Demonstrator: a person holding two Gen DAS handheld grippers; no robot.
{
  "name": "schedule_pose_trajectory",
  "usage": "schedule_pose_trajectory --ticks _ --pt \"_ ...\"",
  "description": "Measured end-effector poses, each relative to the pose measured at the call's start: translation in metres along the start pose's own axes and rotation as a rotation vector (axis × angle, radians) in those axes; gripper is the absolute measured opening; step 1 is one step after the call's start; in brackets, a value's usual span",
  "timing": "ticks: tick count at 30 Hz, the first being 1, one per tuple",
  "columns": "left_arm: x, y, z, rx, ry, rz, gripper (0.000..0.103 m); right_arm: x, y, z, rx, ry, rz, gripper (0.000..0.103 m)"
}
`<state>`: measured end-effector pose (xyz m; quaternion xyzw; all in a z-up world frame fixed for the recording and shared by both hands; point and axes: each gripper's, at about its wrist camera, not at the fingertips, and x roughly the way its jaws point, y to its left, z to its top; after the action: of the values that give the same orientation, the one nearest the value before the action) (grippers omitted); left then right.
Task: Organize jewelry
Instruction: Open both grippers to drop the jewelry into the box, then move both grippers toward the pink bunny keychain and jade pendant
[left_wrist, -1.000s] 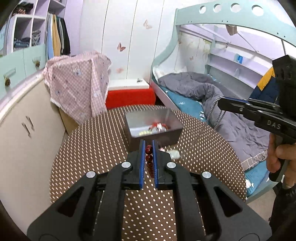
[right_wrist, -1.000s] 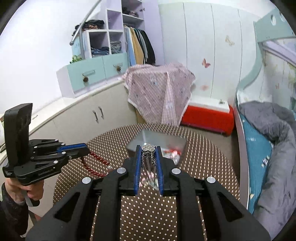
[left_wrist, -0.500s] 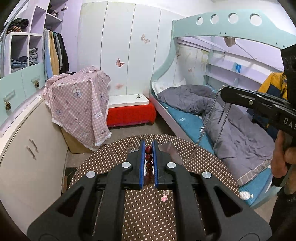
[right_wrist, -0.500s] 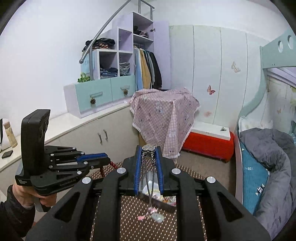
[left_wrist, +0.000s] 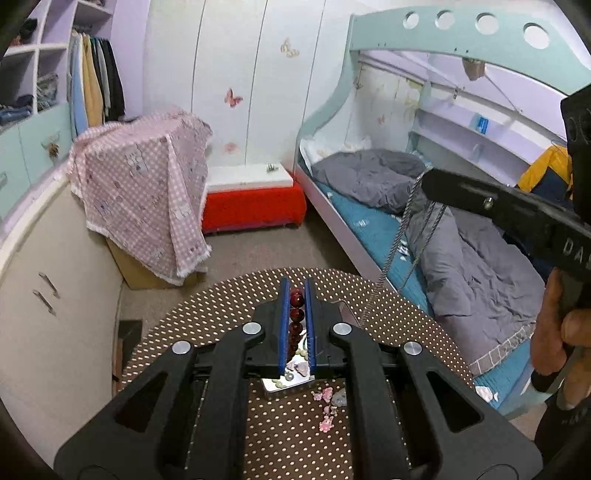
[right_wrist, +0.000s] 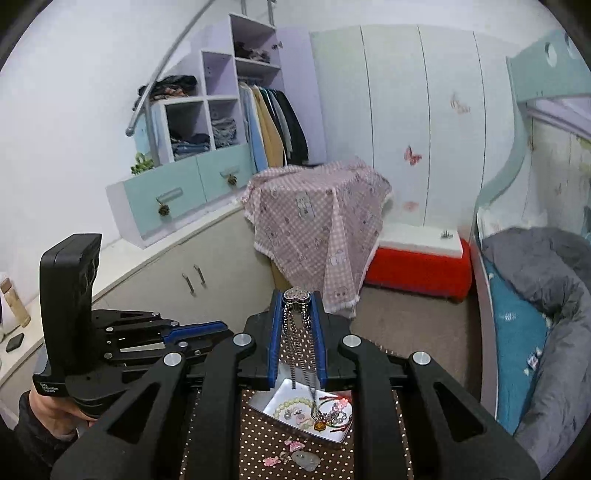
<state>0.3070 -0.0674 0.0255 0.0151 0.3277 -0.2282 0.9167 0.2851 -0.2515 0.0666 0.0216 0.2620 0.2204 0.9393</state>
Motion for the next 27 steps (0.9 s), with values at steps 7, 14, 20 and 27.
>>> schedule_pose_trajectory --ticks 7,14,20,27 --pt "0.037 0.006 -0.005 -0.025 0.082 0.098 0.078 0.033 -0.029 -0.025 0.118 0.059 -0.089 0.093" --pt "-0.004 0.012 -0.016 -0.044 -0.053 0.24 0.097 0.011 -0.044 -0.037 0.189 0.019 -0.17 0.096" --pt "-0.031 0.009 -0.021 -0.025 -0.101 0.28 0.097 -0.007 -0.04 -0.042 0.189 0.0 -0.172 0.096" --pt "-0.057 0.003 -0.031 -0.004 -0.142 0.279 0.097 -0.02 -0.025 -0.041 0.152 -0.019 -0.171 0.096"
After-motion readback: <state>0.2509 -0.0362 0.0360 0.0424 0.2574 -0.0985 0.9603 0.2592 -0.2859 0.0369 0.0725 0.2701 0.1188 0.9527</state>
